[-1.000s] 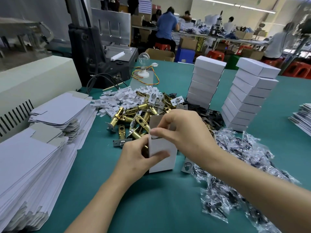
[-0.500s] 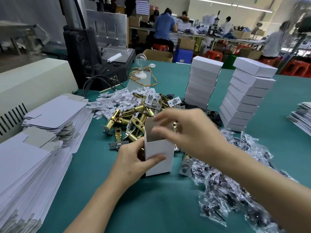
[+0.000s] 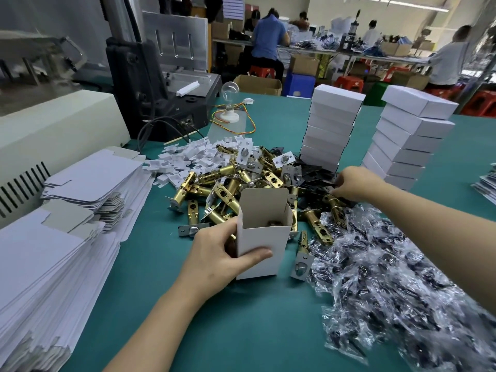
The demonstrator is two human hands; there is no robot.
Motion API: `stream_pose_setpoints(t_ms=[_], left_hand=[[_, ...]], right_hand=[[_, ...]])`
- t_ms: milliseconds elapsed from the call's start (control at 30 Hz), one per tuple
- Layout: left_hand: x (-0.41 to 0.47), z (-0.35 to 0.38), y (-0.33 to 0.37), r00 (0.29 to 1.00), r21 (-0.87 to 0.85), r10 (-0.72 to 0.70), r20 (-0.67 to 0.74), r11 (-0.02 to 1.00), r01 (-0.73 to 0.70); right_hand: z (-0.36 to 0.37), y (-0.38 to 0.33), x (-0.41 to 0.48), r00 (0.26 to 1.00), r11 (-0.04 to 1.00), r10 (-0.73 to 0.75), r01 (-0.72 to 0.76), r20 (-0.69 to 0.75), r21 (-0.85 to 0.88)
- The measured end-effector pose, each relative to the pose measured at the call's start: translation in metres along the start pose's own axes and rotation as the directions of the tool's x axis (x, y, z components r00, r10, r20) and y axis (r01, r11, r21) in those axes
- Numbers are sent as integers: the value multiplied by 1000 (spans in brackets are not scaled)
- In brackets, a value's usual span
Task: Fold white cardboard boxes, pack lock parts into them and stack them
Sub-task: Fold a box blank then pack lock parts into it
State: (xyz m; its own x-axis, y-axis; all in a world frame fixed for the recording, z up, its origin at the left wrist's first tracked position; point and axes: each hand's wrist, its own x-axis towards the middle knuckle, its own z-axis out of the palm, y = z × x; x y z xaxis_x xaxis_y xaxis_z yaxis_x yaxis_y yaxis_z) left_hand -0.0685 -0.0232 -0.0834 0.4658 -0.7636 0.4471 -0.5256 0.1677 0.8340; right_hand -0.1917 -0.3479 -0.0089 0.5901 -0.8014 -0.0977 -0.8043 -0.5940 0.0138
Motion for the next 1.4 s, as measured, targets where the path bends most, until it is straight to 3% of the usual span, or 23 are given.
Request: stream_pose_setpoints(t_ms=[100,267,433,700,833,933,1033,1167,1233,1300,1400], left_hand=[[-1,0,-1,1000,-7,9,2,1000,-9],[1,1,-2,1000,-4,12,4,1000,-12],[-1,1,-2,1000,5,17,0,1000,-17],[-1,3,-2,1000,20,5,18,1000,-5],[-1,2,-3,1000,29,-13,12,999,12],[-1,2,-3,1000,34,-22,10,999,21],[-1,2,-3,998,31,-66,-12,997,66],[0,2,-4,992,16,-123,-17,992,123],[1,2,-4,990,14,-137,-12,990,137],[0,2,-5,989,7,-145,-5,989,145],[-1,2,-6,988,-7,-157,0,988,157]], right_hand=[[4,-2,7,999,1000,-22,21,35,10],[9,-2,12,998,985,-31,23,46,169],[11,-4,13,991,987,-75,58,113,148],[11,-7,14,993,962,-65,88,-98,258],[-7,-14,2,984,977,-136,152,-114,152],[-38,-29,-23,935,953,-211,262,-284,153],[-66,-48,-65,862,830,-288,442,-418,340],[-86,-64,-126,827,364,-370,549,-424,753],[-87,-71,-145,809,226,-427,528,-403,819],[-83,-80,-151,795,281,-463,552,-393,785],[-72,-91,-150,774,474,-494,622,-396,623]])
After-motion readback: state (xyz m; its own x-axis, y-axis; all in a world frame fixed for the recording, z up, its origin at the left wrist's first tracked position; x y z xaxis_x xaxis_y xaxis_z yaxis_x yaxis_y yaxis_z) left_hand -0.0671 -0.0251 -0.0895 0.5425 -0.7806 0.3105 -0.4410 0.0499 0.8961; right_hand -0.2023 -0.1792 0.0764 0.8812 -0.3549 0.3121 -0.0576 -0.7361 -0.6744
